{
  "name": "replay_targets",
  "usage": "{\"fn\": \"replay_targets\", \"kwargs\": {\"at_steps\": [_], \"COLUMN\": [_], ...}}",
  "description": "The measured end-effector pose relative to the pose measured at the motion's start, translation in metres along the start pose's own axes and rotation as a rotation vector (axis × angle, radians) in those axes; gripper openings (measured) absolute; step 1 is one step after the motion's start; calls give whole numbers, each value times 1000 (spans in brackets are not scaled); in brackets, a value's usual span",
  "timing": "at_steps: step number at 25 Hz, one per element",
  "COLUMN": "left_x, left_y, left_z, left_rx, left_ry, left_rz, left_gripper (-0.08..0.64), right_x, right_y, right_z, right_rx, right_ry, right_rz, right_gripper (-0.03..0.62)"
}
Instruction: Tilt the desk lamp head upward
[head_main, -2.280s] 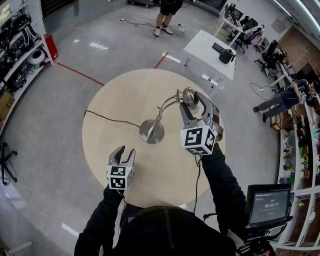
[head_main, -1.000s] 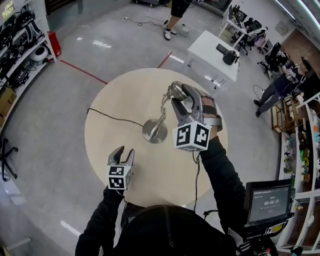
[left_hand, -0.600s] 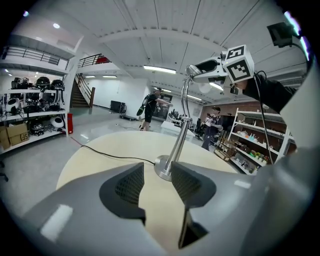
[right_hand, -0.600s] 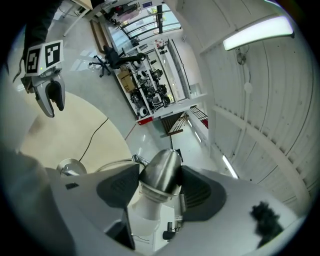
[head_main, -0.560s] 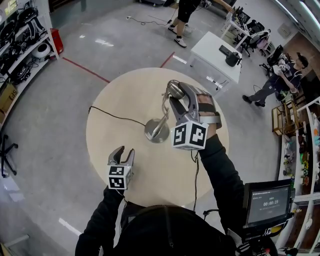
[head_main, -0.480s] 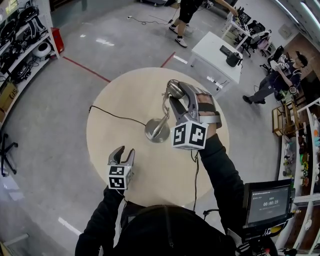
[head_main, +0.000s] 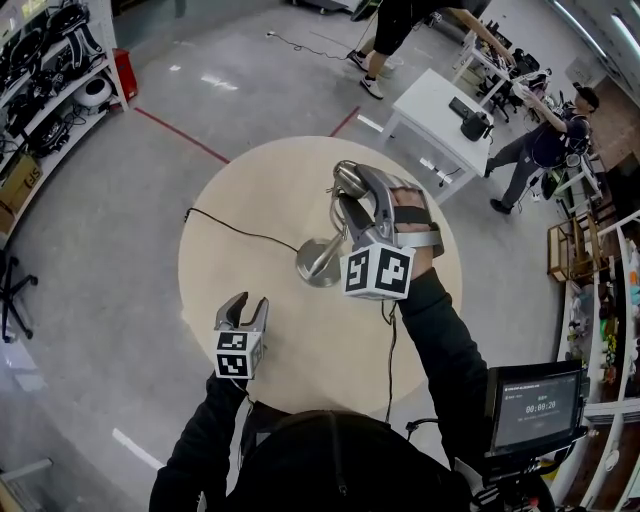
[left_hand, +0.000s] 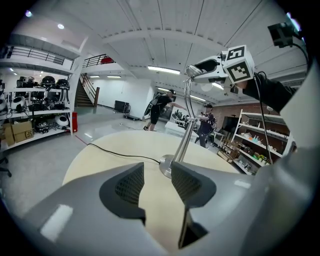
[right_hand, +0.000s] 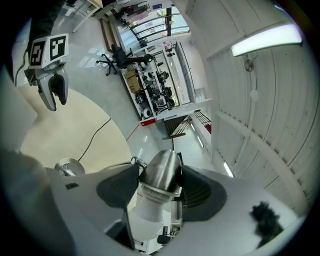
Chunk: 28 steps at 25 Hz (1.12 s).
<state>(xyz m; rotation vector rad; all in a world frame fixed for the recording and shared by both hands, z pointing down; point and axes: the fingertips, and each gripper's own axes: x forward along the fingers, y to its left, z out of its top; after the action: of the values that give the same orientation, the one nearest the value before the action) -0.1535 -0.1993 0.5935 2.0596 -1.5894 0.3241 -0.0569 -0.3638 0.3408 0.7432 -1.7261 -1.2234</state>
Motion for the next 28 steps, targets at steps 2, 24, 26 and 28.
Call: {"fn": "replay_targets", "kwargs": {"at_steps": [2,24,26,28], "left_x": [-2,7,9,10], "left_y": [1,-13,-17,-23], "left_z": [2,-1,3,6], "left_rx": [-5,32,46,58], "left_ry": [0,15,13,7], "left_rz": [3,-36,-51,-65], "left_gripper": [176,176,176,176], "right_x": [0,-40,-47,-55], "right_y": [-1,-19,-20,-16], "right_z": [2,-12,-19,-28], "right_rx": [3,456,569,703], "right_ry": [-2,-140,-168,-196], "right_rz": [0,-40,-40,-37], "right_gripper": [278,279,279,278]}}
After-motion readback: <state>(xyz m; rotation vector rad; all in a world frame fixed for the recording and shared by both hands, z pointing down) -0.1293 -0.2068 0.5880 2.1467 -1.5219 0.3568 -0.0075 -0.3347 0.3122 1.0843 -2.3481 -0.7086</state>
